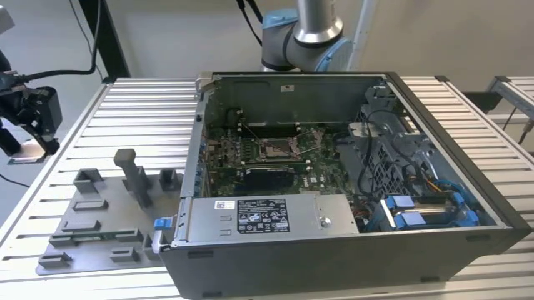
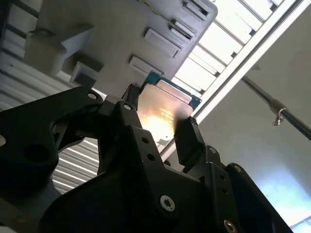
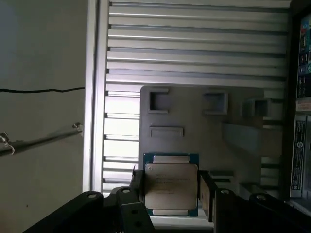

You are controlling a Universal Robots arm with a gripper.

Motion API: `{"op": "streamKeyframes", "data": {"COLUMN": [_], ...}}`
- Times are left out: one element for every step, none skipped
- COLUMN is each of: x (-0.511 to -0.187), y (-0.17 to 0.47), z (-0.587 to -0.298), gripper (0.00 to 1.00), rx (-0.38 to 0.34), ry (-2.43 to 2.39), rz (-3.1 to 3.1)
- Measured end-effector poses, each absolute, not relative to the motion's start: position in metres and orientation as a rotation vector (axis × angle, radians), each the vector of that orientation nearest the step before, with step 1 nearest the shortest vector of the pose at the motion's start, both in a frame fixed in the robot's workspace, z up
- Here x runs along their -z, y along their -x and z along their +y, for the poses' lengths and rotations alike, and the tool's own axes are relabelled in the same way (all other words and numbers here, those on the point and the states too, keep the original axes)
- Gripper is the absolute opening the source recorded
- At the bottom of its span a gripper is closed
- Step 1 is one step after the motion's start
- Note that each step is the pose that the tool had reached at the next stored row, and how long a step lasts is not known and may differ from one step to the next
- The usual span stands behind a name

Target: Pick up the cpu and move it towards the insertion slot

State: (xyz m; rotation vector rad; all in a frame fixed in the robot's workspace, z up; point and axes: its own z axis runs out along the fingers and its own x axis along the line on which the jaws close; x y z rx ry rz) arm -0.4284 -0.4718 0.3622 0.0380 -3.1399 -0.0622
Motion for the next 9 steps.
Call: {"op": "streamKeyframes", "data": {"x": [-0.3665, -0.3696, -0.3716, -0.3734, -0.3738, -0.3740, -0.3744, -0.3749, -0.3752], "y": [0.4284, 0.4284, 0.4284, 0.4284, 0.4285, 0.4285, 0.4285, 0.4284, 0.4284], "z": [-0.4718, -0.4718, -0.4719, -0.4718, -0.4719, -0.4719, -0.4719, -0.4718, -0.4718], "gripper": [0.00, 0.00, 0.00, 0.00, 0.00, 0.00, 0.00, 0.00, 0.00], "rx": [0.062, 0.062, 0.062, 0.062, 0.062, 0.062, 0.062, 0.062, 0.062], "ry": [-0.038, -0.038, -0.038, -0.038, -0.038, -0.038, -0.038, -0.038, -0.038], "rz": [-3.140, -3.140, -3.140, -3.140, -3.140, -3.140, -3.140, -3.140, -3.140]}}
